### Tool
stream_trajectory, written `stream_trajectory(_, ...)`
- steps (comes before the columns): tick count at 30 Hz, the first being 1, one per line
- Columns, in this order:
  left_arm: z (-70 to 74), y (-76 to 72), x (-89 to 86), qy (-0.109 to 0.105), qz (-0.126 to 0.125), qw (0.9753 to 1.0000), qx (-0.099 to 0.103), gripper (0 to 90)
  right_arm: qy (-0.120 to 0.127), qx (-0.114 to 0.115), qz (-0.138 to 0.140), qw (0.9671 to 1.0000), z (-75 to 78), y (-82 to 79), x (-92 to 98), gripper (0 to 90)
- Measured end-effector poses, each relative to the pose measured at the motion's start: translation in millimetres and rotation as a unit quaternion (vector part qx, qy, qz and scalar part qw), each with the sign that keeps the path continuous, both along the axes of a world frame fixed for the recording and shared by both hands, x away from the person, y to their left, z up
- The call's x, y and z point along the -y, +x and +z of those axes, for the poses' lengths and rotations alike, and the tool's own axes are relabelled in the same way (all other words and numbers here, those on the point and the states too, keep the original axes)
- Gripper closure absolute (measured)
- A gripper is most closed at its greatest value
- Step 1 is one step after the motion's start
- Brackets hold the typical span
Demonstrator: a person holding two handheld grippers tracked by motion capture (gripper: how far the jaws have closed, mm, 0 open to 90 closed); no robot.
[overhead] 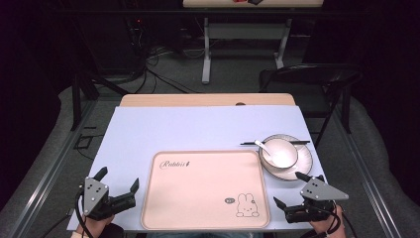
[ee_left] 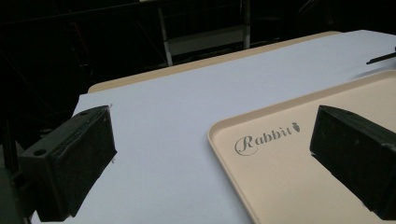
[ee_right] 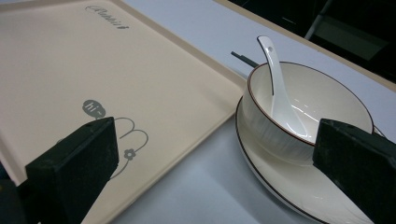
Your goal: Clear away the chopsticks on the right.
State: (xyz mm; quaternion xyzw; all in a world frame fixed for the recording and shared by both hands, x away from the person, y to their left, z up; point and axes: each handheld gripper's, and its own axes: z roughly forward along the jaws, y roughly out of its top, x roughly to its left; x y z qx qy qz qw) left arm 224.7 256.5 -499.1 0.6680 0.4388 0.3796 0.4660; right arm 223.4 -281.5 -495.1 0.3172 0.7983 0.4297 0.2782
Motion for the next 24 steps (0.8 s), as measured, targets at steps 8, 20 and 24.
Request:
stream_trajectory(8,0.1,1.1,0.9,0.001,-0.001,1.0,0.0,0.0,-0.031,-0.03,0.018,0.9989,1.7,6.8,-0.5,0.0)
stream_trajectory(20,-0.1,1.2,0.0,-0.003,0.002,1.0,0.0,0.0,-0.104,-0.065,0.032,0.9919,17.1,31.0,15.1,2.0)
stream_trajectory(24,0.0,1.1,-0.2,-0.002,0.002,1.0,0.0,0.0,-0.125,-0.092,0.05,0.9866,22.6,43.1,24.3,2.0)
